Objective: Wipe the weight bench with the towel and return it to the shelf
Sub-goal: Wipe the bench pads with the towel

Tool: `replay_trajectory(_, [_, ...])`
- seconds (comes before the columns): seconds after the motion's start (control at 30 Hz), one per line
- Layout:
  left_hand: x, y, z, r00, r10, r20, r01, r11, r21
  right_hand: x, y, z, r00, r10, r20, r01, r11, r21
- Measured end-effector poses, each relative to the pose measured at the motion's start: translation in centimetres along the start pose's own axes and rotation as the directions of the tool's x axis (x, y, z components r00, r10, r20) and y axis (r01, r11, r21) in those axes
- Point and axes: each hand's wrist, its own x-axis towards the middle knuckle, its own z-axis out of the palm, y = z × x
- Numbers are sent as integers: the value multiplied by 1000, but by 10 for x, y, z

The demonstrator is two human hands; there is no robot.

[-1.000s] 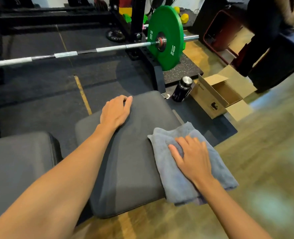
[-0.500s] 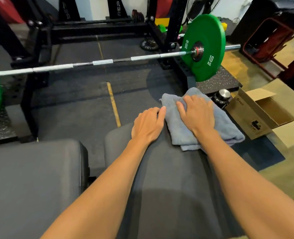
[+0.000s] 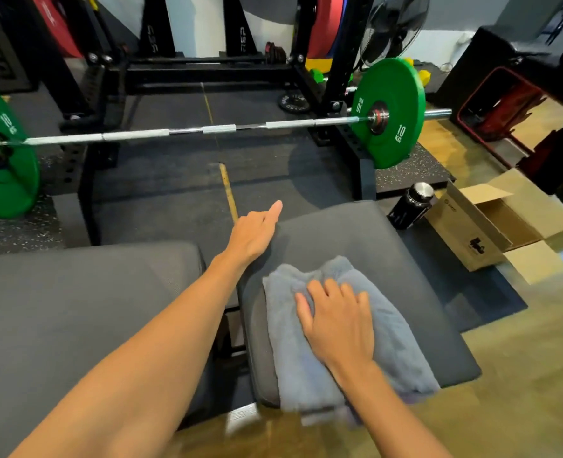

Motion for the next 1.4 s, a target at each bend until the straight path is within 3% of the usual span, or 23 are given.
replay_trajectory(0.13, [20,-16,0,996,-81,39,87,975,-204,99,-19,42,998,-8,-60,10,999,32])
replay_trajectory(0.3, [27,-33,-11,1000,-7,1,7,957,-289,173,-32,62,995,-89,-41,91,994,55])
replay_trajectory(0.6, [-34,-34,-26,991,-114,-66,107,989,-105,32,-58,13,996,-84,11,82,992,92])
replay_trajectory(0.77, [-40,-29,-29,992,-89,-94,85,996,-37,-38,-69,-4,989,-142,40,139,989,56])
replay_trajectory(1.0, [-7,-47,-39,991,-128,-46,119,980,-160,103,-84,46,991,-136,-6,136,985,103])
replay_trajectory(1.2, [-1,-45,-47,981,-45,-188,10,983,-184,158,-92,60,979,-200,-43,204,969,138])
replay_trajectory(1.3, [-23,-35,-56,968,-11,-250,-38,981,-192,145,-94,48,990,-132,-52,141,947,289])
replay_trajectory(1.4, [-52,-30,-81,953,30,-301,-92,977,-193,118,-114,26,995,-3,-96,53,845,532])
